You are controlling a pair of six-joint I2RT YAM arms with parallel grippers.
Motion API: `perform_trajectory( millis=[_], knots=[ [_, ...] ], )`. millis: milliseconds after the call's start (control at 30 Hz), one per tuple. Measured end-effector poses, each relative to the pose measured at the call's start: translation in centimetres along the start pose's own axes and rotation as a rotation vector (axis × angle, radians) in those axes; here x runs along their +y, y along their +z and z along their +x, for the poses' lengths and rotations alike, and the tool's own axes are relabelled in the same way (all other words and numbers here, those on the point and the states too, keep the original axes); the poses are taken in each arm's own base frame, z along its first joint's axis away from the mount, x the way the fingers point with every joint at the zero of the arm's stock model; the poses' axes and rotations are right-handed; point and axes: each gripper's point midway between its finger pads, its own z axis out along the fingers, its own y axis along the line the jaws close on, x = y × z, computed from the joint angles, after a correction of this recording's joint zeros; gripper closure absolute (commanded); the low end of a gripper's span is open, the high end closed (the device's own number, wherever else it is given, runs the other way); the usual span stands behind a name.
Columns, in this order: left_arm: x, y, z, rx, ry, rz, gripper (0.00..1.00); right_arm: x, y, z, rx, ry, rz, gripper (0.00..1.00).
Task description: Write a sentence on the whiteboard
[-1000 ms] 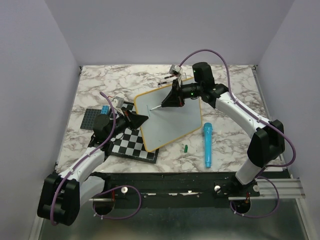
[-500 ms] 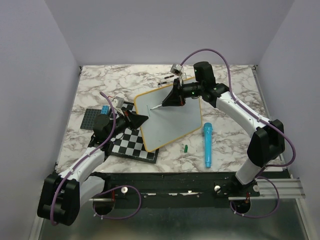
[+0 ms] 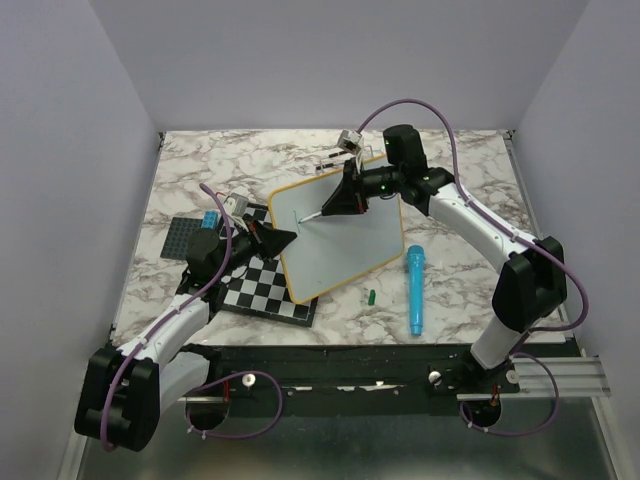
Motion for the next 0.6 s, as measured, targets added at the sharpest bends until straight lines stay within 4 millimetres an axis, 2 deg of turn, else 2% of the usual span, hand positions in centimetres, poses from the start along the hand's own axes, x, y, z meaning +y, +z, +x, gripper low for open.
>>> perform_trajectory(
  millis=[600],
  knots=[
    [0.01,0.00,0.01,0.000,-0.001,0.000,1.00,-0.03,0.41,0.11,0.006,0.014,-0.001,0.99]
  ],
)
